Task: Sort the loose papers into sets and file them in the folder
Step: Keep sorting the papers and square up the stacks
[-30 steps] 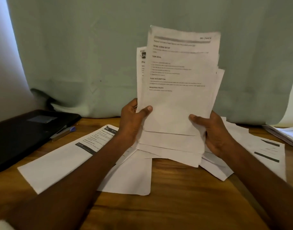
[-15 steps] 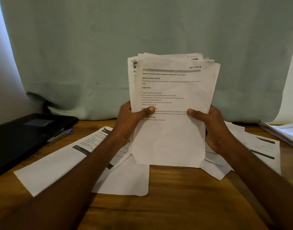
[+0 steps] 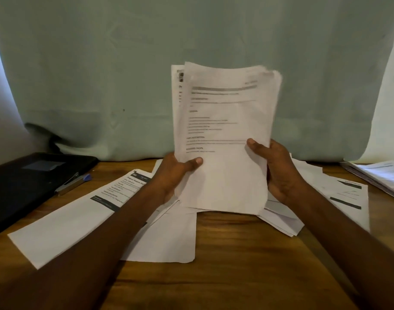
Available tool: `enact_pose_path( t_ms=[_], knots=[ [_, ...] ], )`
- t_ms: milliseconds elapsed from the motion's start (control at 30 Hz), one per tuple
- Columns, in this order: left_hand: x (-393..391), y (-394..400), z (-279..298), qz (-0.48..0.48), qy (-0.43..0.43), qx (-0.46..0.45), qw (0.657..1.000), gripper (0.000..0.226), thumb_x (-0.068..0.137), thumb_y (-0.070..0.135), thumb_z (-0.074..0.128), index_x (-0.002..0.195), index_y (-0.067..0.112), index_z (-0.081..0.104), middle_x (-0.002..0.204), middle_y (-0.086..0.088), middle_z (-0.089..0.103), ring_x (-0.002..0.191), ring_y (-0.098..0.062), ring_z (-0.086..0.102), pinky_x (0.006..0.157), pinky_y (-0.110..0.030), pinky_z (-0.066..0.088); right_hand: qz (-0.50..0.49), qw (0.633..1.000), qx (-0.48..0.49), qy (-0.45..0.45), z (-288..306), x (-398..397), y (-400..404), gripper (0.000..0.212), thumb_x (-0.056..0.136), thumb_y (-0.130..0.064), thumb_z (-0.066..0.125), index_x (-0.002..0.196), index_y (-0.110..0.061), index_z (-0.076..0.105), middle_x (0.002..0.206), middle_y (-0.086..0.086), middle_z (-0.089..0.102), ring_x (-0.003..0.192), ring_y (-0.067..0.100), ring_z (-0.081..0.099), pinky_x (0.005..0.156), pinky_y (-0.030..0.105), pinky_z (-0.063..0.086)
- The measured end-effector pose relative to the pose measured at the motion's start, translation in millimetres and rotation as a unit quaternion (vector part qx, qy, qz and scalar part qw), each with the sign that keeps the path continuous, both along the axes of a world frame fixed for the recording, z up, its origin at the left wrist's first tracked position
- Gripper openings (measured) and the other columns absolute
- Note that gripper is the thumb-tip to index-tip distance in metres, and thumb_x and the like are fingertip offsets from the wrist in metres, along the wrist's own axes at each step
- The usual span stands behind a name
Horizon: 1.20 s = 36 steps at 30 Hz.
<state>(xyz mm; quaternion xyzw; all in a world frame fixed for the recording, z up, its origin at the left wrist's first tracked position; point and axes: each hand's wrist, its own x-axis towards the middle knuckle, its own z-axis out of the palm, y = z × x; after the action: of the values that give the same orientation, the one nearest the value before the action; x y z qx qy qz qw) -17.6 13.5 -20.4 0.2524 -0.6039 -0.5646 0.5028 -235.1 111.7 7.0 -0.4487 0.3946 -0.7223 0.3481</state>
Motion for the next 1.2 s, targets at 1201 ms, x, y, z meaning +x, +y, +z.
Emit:
enact_pose_path(
  t_ms=[1201],
  knots=[
    [44, -56, -11, 0.097, 0.099, 0.184, 0.973, 0.036, 0.098, 0.019, 0.066, 0.133, 0.013, 0.059, 0.124, -0.01, 0.067, 0.095, -0.025, 0.066, 0.068, -0.04, 0.055, -0.216, 0.599, 0.368, 0.678, -45, -33, -9, 0.061, 0.1, -0.068, 0.031, 0.134, -0.02, 0.047, 0.136, 0.008, 0.055, 0.126, 0.031, 0.051, 0.106, 0.054, 0.037]
  ],
)
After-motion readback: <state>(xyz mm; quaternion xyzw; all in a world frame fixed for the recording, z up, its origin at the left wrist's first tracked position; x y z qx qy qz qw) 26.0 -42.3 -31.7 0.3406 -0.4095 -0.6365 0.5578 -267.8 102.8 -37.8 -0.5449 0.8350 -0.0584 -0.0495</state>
